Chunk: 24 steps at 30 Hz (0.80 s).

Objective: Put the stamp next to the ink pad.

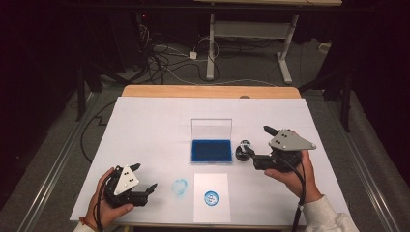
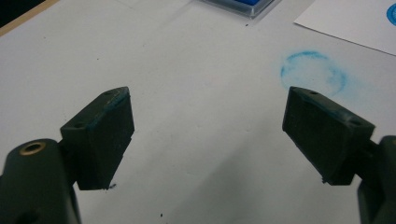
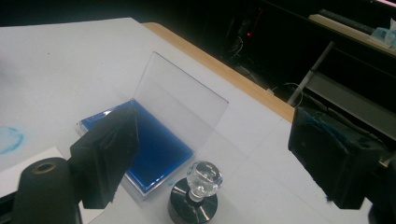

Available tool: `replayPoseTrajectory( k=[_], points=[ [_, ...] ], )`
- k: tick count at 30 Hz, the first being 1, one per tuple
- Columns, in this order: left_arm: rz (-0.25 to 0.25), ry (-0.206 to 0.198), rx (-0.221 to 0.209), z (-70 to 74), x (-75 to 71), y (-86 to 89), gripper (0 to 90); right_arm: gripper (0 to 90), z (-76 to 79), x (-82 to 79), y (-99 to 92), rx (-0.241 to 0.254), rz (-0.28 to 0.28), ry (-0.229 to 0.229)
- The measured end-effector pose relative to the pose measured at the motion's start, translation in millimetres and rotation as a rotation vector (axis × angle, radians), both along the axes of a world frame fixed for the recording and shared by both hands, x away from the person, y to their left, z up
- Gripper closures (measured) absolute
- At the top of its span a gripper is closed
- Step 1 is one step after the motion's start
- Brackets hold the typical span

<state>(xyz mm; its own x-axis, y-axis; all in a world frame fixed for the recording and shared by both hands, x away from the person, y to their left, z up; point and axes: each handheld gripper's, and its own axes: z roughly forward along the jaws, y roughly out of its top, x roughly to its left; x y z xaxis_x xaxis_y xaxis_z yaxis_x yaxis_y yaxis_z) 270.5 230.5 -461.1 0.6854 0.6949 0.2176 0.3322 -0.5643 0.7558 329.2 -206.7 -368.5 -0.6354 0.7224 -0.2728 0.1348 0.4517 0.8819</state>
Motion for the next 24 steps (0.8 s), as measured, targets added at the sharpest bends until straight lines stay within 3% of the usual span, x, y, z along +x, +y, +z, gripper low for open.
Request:
replayPoseTrajectory(
  k=[13,24],
  points=[
    [-0.001,0.017,-0.004,-1.0,-0.2,-0.8,16.3,16.6,-3.0,-12.4,-6.2,-0.013,0.014,-0.010],
    [0.005,0.005,-0.002,-0.8,0.9,-0.4,16.3,16.5,-11.9,-24.0,-16.0,-0.021,0.030,-0.010]
  ],
)
